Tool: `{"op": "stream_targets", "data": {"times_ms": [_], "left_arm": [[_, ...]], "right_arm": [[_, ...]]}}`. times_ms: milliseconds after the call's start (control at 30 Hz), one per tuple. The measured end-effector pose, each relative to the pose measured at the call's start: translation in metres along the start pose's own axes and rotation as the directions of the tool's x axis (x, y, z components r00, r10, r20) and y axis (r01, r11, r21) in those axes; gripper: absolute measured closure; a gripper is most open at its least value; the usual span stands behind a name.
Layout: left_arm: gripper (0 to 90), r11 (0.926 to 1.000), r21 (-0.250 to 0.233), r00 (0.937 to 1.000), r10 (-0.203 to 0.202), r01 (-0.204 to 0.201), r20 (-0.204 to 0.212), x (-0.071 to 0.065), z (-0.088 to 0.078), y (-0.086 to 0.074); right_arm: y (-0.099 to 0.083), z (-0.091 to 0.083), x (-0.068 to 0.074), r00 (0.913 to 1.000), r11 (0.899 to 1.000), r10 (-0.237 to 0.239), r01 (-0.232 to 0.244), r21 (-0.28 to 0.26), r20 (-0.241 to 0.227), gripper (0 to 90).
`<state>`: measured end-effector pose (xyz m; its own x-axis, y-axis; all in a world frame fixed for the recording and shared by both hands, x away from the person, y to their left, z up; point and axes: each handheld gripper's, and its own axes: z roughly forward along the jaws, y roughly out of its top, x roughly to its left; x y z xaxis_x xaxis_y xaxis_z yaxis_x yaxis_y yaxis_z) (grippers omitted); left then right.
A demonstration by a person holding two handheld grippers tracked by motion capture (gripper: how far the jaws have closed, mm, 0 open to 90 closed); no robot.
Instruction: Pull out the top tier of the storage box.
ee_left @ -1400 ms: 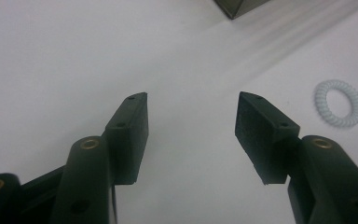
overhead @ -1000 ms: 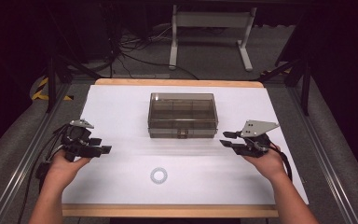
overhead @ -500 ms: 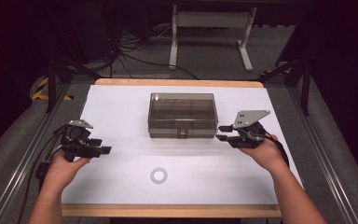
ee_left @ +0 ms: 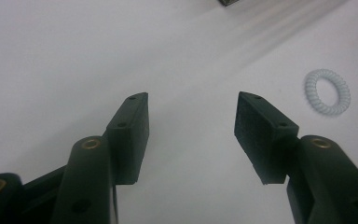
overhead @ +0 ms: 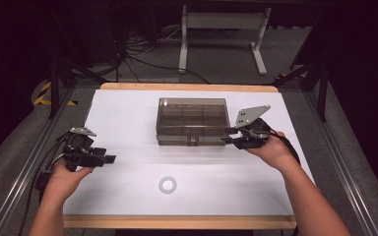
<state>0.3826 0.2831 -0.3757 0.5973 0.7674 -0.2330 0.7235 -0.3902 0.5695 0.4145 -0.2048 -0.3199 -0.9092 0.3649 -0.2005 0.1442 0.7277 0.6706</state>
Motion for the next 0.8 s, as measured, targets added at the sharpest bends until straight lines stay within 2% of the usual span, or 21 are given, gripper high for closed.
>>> {"op": "stream_targets", "data": {"times_ms": [333, 600, 800], "left_arm": [[46.0, 0.9999, 0.007, 1.0, -0.008, 0.008, 0.005, -0.001, -0.002, -0.004], [45.1, 0.9998, 0.002, 0.9998, -0.019, 0.019, -0.011, -0.001, -0.006, -0.009], [45.5, 0.9998, 0.003, 0.9998, -0.018, 0.019, -0.012, -0.001, -0.009, -0.014]], "right_arm": [[0.011, 0.016, -0.006, 0.9986, 0.998, -0.034, 0.036, 0.051, -0.04, 66.1], [0.022, 0.028, -0.009, 0.9961, 0.995, -0.052, 0.058, 0.086, -0.071, 66.1], [0.028, 0.041, -0.012, 0.9929, 0.989, -0.065, 0.077, 0.126, -0.1, 66.2]]}}
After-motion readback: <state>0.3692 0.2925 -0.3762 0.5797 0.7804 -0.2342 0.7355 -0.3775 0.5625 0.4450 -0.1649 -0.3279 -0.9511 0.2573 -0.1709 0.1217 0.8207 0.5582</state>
